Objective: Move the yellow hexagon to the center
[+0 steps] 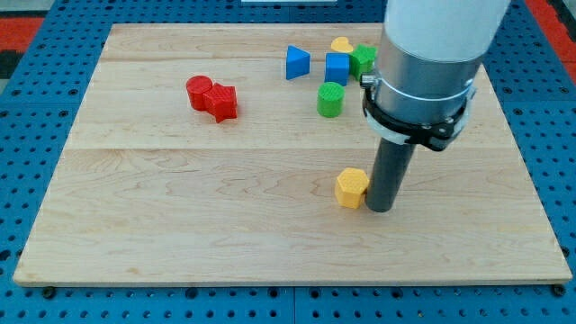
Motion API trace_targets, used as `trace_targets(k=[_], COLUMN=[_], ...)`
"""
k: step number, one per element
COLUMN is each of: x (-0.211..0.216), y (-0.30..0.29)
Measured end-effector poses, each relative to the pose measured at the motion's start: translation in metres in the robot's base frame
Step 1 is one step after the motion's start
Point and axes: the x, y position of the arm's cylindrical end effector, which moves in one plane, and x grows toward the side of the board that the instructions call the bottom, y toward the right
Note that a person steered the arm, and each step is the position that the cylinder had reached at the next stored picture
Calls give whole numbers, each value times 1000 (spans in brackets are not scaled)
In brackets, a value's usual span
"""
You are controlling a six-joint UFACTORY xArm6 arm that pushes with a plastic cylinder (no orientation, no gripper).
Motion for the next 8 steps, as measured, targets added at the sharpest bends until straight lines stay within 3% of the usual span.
trace_targets(k=[3,5,8], x=[-42,16,-38], y=[-57,-62,-129])
